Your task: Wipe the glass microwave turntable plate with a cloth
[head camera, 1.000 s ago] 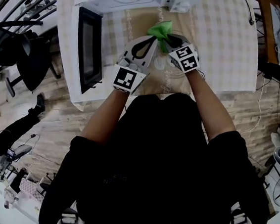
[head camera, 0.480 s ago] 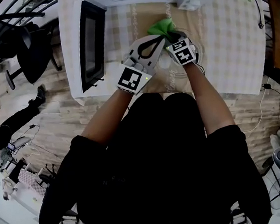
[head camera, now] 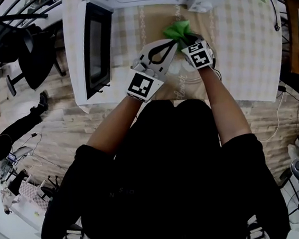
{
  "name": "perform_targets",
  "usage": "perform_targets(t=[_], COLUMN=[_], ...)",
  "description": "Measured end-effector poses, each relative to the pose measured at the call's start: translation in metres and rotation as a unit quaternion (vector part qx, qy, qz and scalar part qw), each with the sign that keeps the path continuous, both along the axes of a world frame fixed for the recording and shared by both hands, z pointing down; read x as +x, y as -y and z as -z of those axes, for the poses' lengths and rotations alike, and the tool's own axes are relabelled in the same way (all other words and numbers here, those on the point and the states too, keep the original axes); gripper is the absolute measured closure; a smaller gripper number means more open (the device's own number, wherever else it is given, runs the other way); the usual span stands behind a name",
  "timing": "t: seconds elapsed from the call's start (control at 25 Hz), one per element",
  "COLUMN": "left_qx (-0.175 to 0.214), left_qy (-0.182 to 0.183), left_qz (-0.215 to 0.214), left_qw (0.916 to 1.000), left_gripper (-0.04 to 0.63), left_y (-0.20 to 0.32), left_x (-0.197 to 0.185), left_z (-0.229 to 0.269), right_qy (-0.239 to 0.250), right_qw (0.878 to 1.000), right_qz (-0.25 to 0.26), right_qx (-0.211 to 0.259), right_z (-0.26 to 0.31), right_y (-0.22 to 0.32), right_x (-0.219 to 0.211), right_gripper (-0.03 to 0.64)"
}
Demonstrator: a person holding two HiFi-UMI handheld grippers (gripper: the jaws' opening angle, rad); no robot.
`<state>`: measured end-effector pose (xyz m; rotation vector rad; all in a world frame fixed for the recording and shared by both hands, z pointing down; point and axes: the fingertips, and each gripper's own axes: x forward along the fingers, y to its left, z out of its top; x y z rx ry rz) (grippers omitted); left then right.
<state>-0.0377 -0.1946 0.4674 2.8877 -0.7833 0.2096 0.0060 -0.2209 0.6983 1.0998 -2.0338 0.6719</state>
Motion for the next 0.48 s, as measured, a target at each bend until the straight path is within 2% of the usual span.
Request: perform_targets(t=[0.24,0.48], left_qx=[0.005,0.01], left_qy=[-0.003,-0.007], left_qz=[-0.008,-0.008], left_qw=[1.0,0.9999], left_gripper=[0.575,0.575], left_y=[-0.003,-0.008], left_x=[0.009,0.009], left_z=[0.007,0.015], right_qy=[-0.003,-0.033], right_qw=[0.999,0.997], right_qz=[-0.038,-0.06], right_qx=[-0.014,-0.024], right_z=[-0.002,-0.003], right_y=[-0.006,-0.013], right_x=[0.035,0.069], right_gripper=[0.535,0.535])
